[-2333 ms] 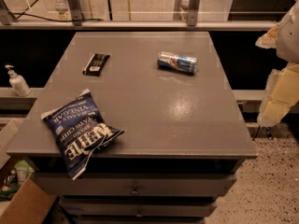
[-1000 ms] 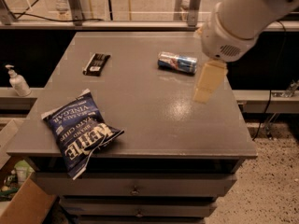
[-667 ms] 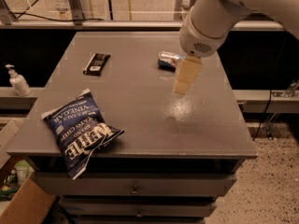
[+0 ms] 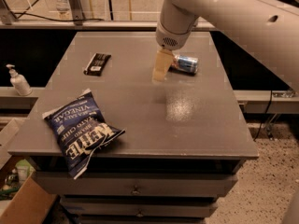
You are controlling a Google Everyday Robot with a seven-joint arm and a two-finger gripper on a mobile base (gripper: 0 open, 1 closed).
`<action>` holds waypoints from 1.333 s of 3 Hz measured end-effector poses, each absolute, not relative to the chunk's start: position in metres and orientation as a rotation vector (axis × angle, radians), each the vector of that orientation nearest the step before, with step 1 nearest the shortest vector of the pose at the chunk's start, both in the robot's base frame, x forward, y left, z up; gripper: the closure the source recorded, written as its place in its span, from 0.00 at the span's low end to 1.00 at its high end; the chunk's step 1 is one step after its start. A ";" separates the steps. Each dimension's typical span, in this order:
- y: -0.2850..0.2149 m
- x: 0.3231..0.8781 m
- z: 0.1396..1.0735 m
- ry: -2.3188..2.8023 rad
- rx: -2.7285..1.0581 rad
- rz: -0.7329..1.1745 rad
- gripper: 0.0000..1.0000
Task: Place redbull can upright
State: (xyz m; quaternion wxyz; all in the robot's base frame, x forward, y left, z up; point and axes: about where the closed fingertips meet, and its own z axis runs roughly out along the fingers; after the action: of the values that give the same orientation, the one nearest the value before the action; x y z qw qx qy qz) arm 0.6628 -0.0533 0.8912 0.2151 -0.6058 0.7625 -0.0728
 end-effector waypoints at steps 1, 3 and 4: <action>-0.052 0.696 0.868 2.210 -1.639 -0.227 0.00; -0.092 0.735 0.836 2.401 -1.507 -0.222 0.00; -0.108 0.741 0.832 2.439 -1.469 -0.202 0.18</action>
Offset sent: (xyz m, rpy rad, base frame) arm 0.0864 -0.0336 -0.0613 -0.0561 0.1267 -0.2479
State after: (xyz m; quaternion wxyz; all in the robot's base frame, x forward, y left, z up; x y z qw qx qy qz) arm 0.7407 -0.1076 0.8320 0.1432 -0.5092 0.8457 -0.0702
